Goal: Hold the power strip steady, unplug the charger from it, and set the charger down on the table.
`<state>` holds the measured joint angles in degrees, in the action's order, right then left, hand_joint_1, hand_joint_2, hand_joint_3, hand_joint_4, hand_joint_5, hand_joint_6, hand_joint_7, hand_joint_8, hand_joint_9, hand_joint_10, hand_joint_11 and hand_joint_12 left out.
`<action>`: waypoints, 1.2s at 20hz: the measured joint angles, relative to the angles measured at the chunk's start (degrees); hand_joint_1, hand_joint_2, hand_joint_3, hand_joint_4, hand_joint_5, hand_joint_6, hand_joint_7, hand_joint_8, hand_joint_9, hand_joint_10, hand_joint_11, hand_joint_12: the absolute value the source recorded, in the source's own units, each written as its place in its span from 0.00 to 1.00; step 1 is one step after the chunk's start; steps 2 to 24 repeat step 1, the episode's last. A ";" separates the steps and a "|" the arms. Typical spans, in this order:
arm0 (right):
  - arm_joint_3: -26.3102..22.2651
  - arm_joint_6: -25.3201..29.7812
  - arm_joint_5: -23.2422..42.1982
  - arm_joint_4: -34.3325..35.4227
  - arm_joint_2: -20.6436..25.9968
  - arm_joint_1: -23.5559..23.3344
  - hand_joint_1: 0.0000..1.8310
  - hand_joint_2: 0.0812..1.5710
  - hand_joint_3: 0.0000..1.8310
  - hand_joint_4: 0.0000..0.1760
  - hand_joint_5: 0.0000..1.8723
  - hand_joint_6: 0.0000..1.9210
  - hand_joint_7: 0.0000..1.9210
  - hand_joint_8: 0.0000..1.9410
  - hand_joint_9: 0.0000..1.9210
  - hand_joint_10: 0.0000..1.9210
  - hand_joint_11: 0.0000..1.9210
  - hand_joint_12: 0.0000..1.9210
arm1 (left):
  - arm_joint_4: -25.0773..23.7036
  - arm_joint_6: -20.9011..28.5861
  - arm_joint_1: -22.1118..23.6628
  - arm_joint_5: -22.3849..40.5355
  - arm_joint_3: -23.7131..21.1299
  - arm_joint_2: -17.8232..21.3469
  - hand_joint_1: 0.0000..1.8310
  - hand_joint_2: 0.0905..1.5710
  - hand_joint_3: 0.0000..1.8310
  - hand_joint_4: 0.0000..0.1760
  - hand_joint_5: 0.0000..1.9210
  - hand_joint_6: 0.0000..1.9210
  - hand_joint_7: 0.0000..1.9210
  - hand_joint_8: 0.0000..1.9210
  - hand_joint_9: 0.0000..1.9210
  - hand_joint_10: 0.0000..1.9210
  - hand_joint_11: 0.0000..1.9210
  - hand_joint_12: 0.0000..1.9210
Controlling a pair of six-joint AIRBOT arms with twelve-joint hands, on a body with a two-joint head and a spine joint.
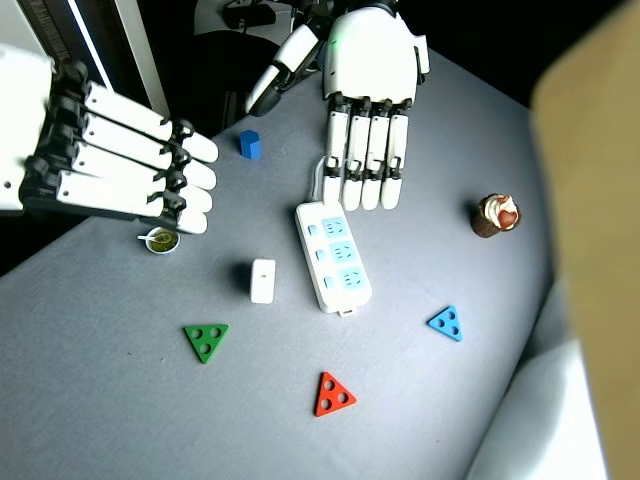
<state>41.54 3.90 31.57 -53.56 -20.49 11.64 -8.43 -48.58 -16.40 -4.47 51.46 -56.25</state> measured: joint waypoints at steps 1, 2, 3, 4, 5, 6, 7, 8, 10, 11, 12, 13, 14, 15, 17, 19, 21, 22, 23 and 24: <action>-0.09 0.04 -0.04 -0.37 0.00 0.00 0.44 0.55 0.00 0.00 0.23 0.00 0.24 0.00 0.24 0.00 0.13 0.25 | -0.04 -0.02 0.22 -0.11 -0.07 0.11 0.00 0.63 0.00 0.00 0.09 0.00 0.09 0.00 0.08 0.00 0.03 0.07; -0.09 0.04 -0.04 -0.37 0.00 0.00 0.44 0.55 0.00 0.00 0.23 0.00 0.24 0.00 0.24 0.00 0.13 0.25 | -0.04 -0.02 0.22 -0.11 -0.07 0.11 0.00 0.63 0.00 0.00 0.09 0.00 0.09 0.00 0.08 0.00 0.03 0.07; -0.09 0.04 -0.04 -0.37 0.00 0.00 0.44 0.55 0.00 0.00 0.23 0.00 0.24 0.00 0.24 0.00 0.13 0.25 | -0.04 -0.02 0.22 -0.11 -0.07 0.11 0.00 0.63 0.00 0.00 0.09 0.00 0.09 0.00 0.08 0.00 0.03 0.07; -0.09 0.04 -0.04 -0.37 0.00 0.00 0.44 0.55 0.00 0.00 0.23 0.00 0.24 0.00 0.24 0.00 0.13 0.25 | -0.04 -0.02 0.22 -0.11 -0.07 0.11 0.00 0.63 0.00 0.00 0.09 0.00 0.09 0.00 0.08 0.00 0.03 0.07; -0.09 0.04 -0.04 -0.37 0.00 0.00 0.44 0.55 0.00 0.00 0.23 0.00 0.24 0.00 0.24 0.00 0.13 0.25 | -0.04 -0.02 0.22 -0.11 -0.07 0.11 0.00 0.63 0.00 0.00 0.09 0.00 0.09 0.00 0.08 0.00 0.03 0.07; -0.09 0.04 -0.04 -0.37 0.00 0.00 0.44 0.55 0.00 0.00 0.23 0.00 0.24 0.00 0.24 0.00 0.13 0.25 | -0.04 -0.02 0.22 -0.11 -0.07 0.11 0.00 0.63 0.00 0.00 0.09 0.00 0.09 0.00 0.08 0.00 0.03 0.07; -0.09 0.04 -0.04 -0.37 0.00 0.00 0.44 0.55 0.00 0.00 0.23 0.00 0.24 0.00 0.24 0.00 0.13 0.25 | -0.04 -0.02 0.22 -0.11 -0.07 0.11 0.00 0.63 0.00 0.00 0.09 0.00 0.09 0.00 0.08 0.00 0.03 0.07; -0.09 0.04 -0.04 -0.37 0.00 0.00 0.44 0.55 0.00 0.00 0.23 0.00 0.24 0.00 0.24 0.00 0.13 0.25 | -0.04 -0.02 0.22 -0.11 -0.07 0.11 0.00 0.63 0.00 0.00 0.09 0.00 0.09 0.00 0.08 0.00 0.03 0.07; -0.09 0.04 -0.04 -0.37 0.00 0.00 0.44 0.55 0.00 0.00 0.23 0.00 0.24 0.00 0.24 0.00 0.13 0.25 | -0.04 -0.02 0.22 -0.11 -0.07 0.11 0.00 0.63 0.00 0.00 0.09 0.00 0.09 0.00 0.08 0.00 0.03 0.07; -0.09 0.04 -0.04 -0.37 0.00 0.00 0.44 0.55 0.00 0.00 0.23 0.00 0.24 0.00 0.24 0.00 0.13 0.25 | -0.04 -0.02 0.22 -0.11 -0.07 0.11 0.00 0.63 0.00 0.00 0.09 0.00 0.09 0.00 0.08 0.00 0.03 0.07; -0.09 0.04 -0.04 -0.37 0.00 0.00 0.44 0.55 0.00 0.00 0.23 0.00 0.24 0.00 0.24 0.00 0.13 0.25 | -0.04 -0.02 0.22 -0.11 -0.07 0.11 0.00 0.63 0.00 0.00 0.09 0.00 0.09 0.00 0.08 0.00 0.03 0.07; -0.09 0.04 -0.04 -0.37 0.00 0.00 0.44 0.55 0.00 0.00 0.23 0.00 0.24 0.00 0.24 0.00 0.13 0.25 | -0.04 -0.02 0.22 -0.11 -0.07 0.11 0.00 0.63 0.00 0.00 0.09 0.00 0.09 0.00 0.08 0.00 0.03 0.07; -0.09 0.04 -0.04 -0.37 0.00 0.00 0.44 0.55 0.00 0.00 0.23 0.00 0.24 0.00 0.24 0.00 0.13 0.25 | -0.04 -0.02 0.22 -0.11 -0.07 0.11 0.00 0.63 0.00 0.00 0.09 0.00 0.09 0.00 0.08 0.00 0.03 0.07; -0.09 0.04 -0.04 -0.37 0.00 0.00 0.44 0.55 0.00 0.00 0.23 0.00 0.24 0.00 0.24 0.00 0.13 0.25 | -0.04 -0.02 0.22 -0.11 -0.07 0.11 0.00 0.63 0.00 0.00 0.09 0.00 0.09 0.00 0.08 0.00 0.03 0.07; -0.09 0.04 -0.04 -0.37 0.00 0.00 0.44 0.55 0.00 0.00 0.23 0.00 0.24 0.00 0.24 0.00 0.13 0.25 | -0.04 -0.02 0.22 -0.11 -0.07 0.11 0.00 0.63 0.00 0.00 0.09 0.00 0.09 0.00 0.08 0.00 0.03 0.07; -0.09 0.04 -0.04 -0.37 0.00 0.00 0.44 0.55 0.00 0.00 0.23 0.00 0.24 0.00 0.24 0.00 0.13 0.25 | -0.04 -0.02 0.22 -0.11 -0.07 0.11 0.00 0.63 0.00 0.00 0.09 0.00 0.09 0.00 0.08 0.00 0.03 0.07; -0.09 0.04 -0.04 -0.37 0.00 0.00 0.44 0.55 0.00 0.00 0.23 0.00 0.24 0.00 0.24 0.00 0.13 0.25 | -0.04 -0.02 0.22 -0.11 -0.07 0.11 0.00 0.63 0.00 0.00 0.09 0.00 0.09 0.00 0.08 0.00 0.03 0.07; -0.09 0.04 -0.04 -0.37 0.00 0.00 0.44 0.55 0.00 0.00 0.23 0.00 0.24 0.00 0.24 0.00 0.13 0.25 | -0.04 -0.02 0.22 -0.11 -0.07 0.11 0.00 0.63 0.00 0.00 0.09 0.00 0.09 0.00 0.08 0.00 0.03 0.07; -0.09 0.04 -0.04 -0.37 0.00 0.00 0.44 0.55 0.00 0.00 0.23 0.00 0.24 0.00 0.24 0.00 0.13 0.25 | -0.04 -0.02 0.22 -0.11 -0.07 0.11 0.00 0.63 0.00 0.00 0.09 0.00 0.09 0.00 0.08 0.00 0.03 0.07; -0.09 0.04 -0.04 -0.37 0.00 0.00 0.44 0.55 0.00 0.00 0.23 0.00 0.24 0.00 0.24 0.00 0.13 0.25 | -0.04 -0.02 0.22 -0.11 -0.07 0.11 0.00 0.63 0.00 0.00 0.09 0.00 0.09 0.00 0.08 0.00 0.03 0.07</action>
